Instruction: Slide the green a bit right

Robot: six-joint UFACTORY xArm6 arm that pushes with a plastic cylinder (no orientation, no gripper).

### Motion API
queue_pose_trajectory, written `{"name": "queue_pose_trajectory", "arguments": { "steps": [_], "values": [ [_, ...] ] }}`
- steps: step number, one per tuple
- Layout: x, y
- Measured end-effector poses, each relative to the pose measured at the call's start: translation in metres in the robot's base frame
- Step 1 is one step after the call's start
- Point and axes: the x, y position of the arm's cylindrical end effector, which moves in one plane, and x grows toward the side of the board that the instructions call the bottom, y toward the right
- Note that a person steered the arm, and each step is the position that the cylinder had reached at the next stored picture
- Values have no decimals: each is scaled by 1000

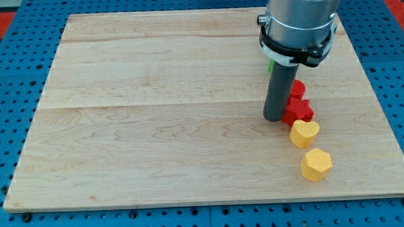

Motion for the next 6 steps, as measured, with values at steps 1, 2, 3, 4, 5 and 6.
{"name": "queue_pose_trajectory", "arguments": {
  "steps": [1,2,3,4,5,6],
  "values": [
    [-13,-6],
    [-44,-16],
    [-57,-16],
    [-63,-15],
    [-63,-15],
    [-60,-13]
  ]
}}
